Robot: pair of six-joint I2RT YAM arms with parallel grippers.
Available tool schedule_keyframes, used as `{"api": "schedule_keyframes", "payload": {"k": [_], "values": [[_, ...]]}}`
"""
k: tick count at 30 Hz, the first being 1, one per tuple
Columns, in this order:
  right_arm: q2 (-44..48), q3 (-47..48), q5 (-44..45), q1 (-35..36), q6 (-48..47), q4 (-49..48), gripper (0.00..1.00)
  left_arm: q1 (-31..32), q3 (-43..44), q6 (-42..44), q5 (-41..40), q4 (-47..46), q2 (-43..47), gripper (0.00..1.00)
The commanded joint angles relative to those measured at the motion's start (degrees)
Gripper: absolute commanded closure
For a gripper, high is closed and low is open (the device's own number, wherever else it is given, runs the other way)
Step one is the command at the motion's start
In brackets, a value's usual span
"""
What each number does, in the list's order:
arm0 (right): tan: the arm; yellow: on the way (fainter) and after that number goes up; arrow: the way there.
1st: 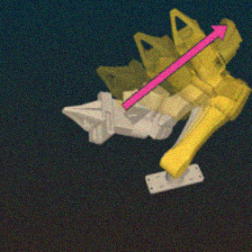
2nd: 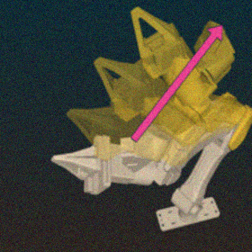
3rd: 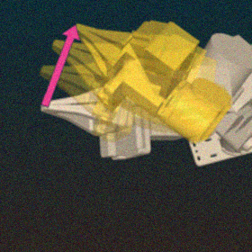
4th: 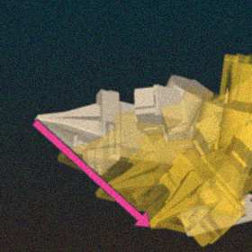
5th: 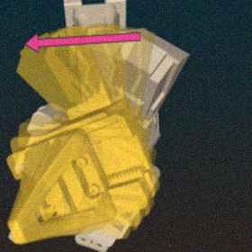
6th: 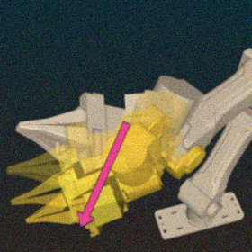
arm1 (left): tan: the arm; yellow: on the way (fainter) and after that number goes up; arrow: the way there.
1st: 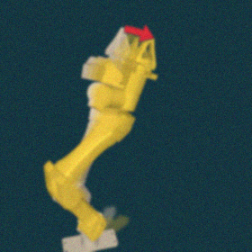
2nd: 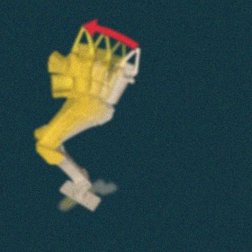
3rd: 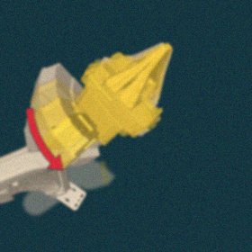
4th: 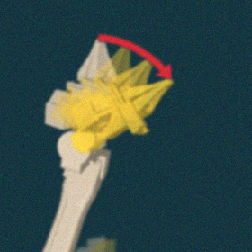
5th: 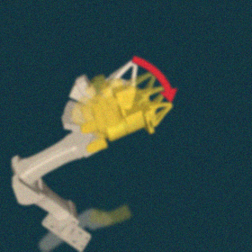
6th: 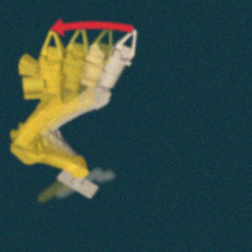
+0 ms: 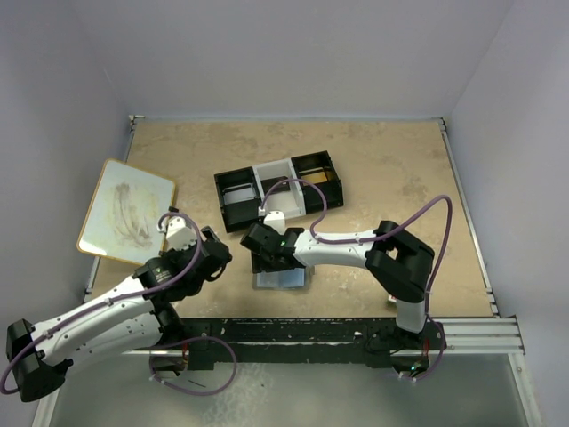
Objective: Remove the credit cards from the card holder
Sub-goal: Adjust the card holder at the center of the board.
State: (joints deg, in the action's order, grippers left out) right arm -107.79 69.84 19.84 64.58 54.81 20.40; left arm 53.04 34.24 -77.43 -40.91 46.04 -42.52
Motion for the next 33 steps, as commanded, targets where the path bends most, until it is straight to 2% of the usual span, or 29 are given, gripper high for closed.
{"api": "schedule_keyframes", "payload": {"k": [1,9,14,22,24,28,33], "values": [[-3.81,0.91,-0.66,0.2,-0.43,2.74,0.33,0.16,1.22,-0.18,-0.08,-2.07,-0.79,0.3],[-1.33,-1.59,-1.48,0.11,0.47,1.17,0.43,0.2,1.14,-0.44,-0.39,-1.93,-0.41,0.31],[1.7,-5.92,-6.17,-1.13,0.54,-5.78,0.47,0.19,0.94,0.41,0.51,-2.66,-0.74,0.31],[7.87,-19.58,-18.18,-7.6,2.03,-23.03,0.51,0.19,-0.79,4.17,6.09,-9.7,-2.95,0.32],[8.2,-19.56,-17.78,-8.05,2.1,-21.64,0.49,0.21,-1.25,4.34,7.12,-10.81,-3.68,0.32],[8.02,-16.19,-10.71,-7.71,0.21,-16.71,0.36,0.22,-1.1,2.35,5.76,-9.67,-3.61,0.34],[4.99,-10.71,-3.73,-4.92,0.64,-8.31,0.31,0.2,0.06,-1.09,1.33,-4.08,-0.78,0.34]]}}
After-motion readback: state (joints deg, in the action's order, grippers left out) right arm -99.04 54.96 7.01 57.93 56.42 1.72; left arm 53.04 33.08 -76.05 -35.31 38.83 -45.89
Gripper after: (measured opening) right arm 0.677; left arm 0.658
